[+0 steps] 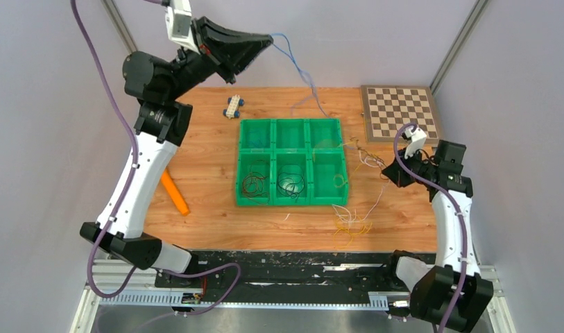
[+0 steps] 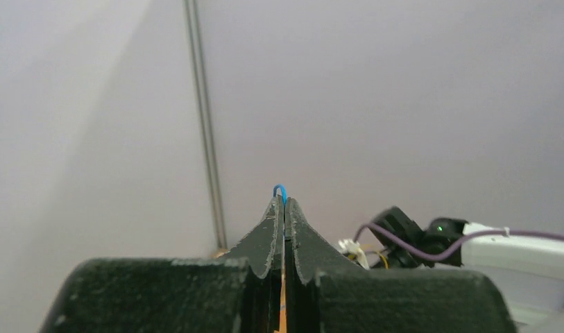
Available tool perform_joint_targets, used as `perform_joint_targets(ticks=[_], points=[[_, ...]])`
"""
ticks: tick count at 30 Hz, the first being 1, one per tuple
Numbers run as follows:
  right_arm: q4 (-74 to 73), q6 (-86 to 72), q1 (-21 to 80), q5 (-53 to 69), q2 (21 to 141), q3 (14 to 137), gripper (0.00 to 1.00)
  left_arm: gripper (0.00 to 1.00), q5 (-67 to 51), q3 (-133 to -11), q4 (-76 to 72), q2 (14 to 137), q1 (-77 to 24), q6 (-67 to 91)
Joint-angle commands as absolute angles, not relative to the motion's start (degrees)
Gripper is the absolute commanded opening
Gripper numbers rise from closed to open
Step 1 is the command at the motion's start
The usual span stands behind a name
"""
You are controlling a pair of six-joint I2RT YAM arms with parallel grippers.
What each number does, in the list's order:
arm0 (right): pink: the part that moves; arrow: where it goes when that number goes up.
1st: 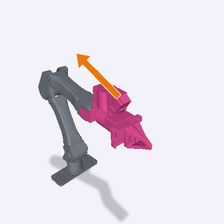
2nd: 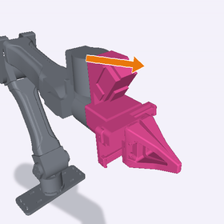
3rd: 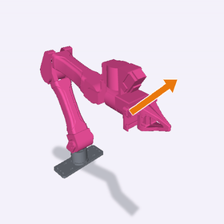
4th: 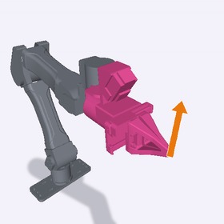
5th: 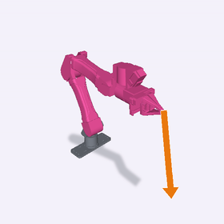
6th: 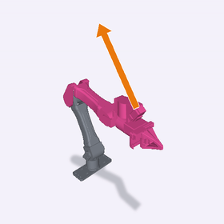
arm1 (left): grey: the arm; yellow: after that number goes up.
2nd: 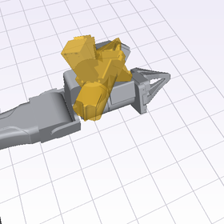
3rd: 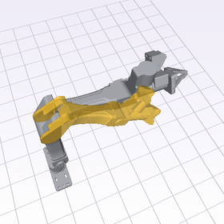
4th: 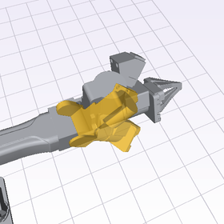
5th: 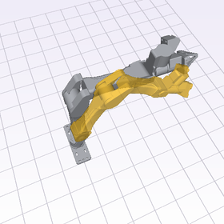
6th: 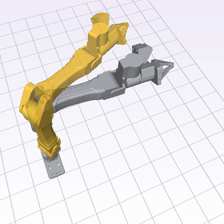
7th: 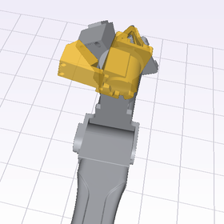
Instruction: Untangle the cables
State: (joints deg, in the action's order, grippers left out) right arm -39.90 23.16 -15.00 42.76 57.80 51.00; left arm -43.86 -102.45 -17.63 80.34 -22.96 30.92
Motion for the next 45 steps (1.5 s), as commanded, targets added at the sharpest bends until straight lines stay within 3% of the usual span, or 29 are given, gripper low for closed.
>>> perform_joint_targets(ticks=[1,6,11,27,36,45], points=[[-40.15,36.07,-20.47,39.93,61.08,47.59,0.00,0.00,-40.06,-112.77,-19.57,84.30,-20.96,31.92],[-40.21,45.53,-25.86,34.78,65.44,44.13,0.00,0.00,-36.78,-122.63,-16.79,89.65,-20.29,27.81],[-41.36,49.15,-32.92,36.98,68.44,45.66,0.00,0.00,-33.63,-124.77,-14.62,91.88,-19.45,24.31],[-48.52,47.78,-36.39,45.71,71.20,55.98,0.00,0.00,-35.50,-90.59,-11.16,84.66,-11.89,11.09],[-49.87,47.55,-36.38,45.70,72.83,57.65,0.00,0.00,-34.03,-81.52,-7.28,86.69,-7.36,4.39],[-50.48,47.66,-36.38,44.71,74.55,58.56,0.00,0.00,-47.54,-77.12,-1.95,87.75,-7.27,1.05]])
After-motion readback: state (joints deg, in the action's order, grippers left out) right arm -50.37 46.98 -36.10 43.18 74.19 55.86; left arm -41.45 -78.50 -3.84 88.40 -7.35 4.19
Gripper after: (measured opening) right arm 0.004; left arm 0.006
